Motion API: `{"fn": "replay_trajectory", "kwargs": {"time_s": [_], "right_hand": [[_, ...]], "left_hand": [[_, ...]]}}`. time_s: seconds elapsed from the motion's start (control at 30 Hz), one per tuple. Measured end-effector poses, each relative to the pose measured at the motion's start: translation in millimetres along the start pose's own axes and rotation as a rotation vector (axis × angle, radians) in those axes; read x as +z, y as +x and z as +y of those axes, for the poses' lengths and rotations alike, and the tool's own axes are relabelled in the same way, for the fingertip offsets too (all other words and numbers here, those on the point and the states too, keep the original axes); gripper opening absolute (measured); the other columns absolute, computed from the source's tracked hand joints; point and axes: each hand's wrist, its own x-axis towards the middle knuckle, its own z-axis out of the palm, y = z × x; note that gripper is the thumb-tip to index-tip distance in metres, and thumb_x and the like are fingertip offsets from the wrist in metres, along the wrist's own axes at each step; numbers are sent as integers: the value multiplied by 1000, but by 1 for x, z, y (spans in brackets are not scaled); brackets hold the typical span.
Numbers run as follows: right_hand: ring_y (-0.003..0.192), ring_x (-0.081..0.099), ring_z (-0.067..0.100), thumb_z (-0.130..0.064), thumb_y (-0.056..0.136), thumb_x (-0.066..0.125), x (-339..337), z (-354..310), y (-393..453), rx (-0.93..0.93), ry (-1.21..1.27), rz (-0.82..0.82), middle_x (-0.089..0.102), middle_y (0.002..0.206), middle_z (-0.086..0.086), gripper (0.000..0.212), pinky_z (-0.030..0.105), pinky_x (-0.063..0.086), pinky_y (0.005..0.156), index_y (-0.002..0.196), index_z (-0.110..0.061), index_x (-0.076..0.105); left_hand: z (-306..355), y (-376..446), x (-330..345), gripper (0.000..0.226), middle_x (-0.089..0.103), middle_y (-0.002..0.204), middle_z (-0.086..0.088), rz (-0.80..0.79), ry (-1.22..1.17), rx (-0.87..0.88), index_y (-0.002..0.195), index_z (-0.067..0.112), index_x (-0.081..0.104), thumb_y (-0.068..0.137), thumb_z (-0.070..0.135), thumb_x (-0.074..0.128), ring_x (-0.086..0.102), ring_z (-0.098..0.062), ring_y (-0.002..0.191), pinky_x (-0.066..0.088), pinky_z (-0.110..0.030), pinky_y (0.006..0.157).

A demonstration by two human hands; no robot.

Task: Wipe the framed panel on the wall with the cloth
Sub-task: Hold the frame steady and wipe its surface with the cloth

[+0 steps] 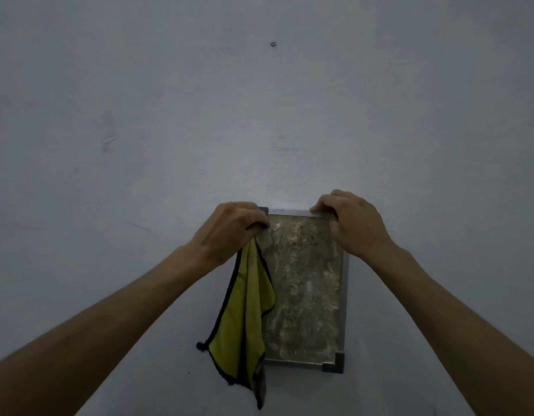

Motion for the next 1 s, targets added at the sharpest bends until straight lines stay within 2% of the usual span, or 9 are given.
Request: {"fn": "replay_trajectory", "kwargs": {"time_s": [0.07,0.13,0.3,0.5,0.63,0.7,0.87,1.0], "right_hand": [[96,61,20,1,87,56,-3,2,3,3,11,-13,67,102,-2,35,40,54,79,106,-24,72],[95,62,19,1,87,56,-4,3,4,2,9,-17,68,102,-4,36,40,55,78,105,-26,72],[93,62,17,0,87,56,-1,1,3,15,-3,16,67,101,-7,36,37,55,73,103,-28,72],[91,62,17,0,86,57,2,2,3,5,15,36,68,100,-7,35,35,55,71,101,-27,71],[90,61,16,-1,86,56,3,3,4,1,21,47,67,99,-7,34,32,53,69,100,-27,72],[89,61,16,-1,87,56,4,5,3,-1,27,53,68,99,-6,33,31,52,68,100,-26,72],[89,61,15,-1,85,58,4,5,3,1,31,52,67,98,-7,34,31,52,69,100,-27,72],[91,61,13,-2,87,58,3,6,4,13,41,36,68,100,-9,33,29,49,69,101,-28,73]], "left_hand": [[-4,1,2,9,74,91,-2,101,-46,-81,95,11,81,86,11,78,69,-14,77,59,-32,71],[0,-10,11,10,74,89,-2,136,-87,-140,93,12,81,83,10,81,68,-15,75,59,-34,70],[8,-25,20,11,74,90,-5,-12,-57,-66,94,10,80,83,5,79,69,-17,74,59,-30,70],[3,-12,19,9,74,89,-4,247,-89,-221,95,11,79,86,10,78,67,-16,75,58,-31,68],[16,-25,30,15,75,91,-1,60,-105,-119,97,14,80,84,7,79,67,-12,76,57,-23,72],[17,-24,28,15,76,92,-1,35,-92,-100,98,14,80,84,7,79,68,-12,76,57,-22,73],[11,-9,28,12,77,90,-3,321,-119,-285,95,13,81,84,10,80,68,-11,74,57,-22,69],[21,-19,32,16,77,93,-3,133,-105,-141,98,12,81,84,5,78,71,-13,79,61,-29,74]]}}
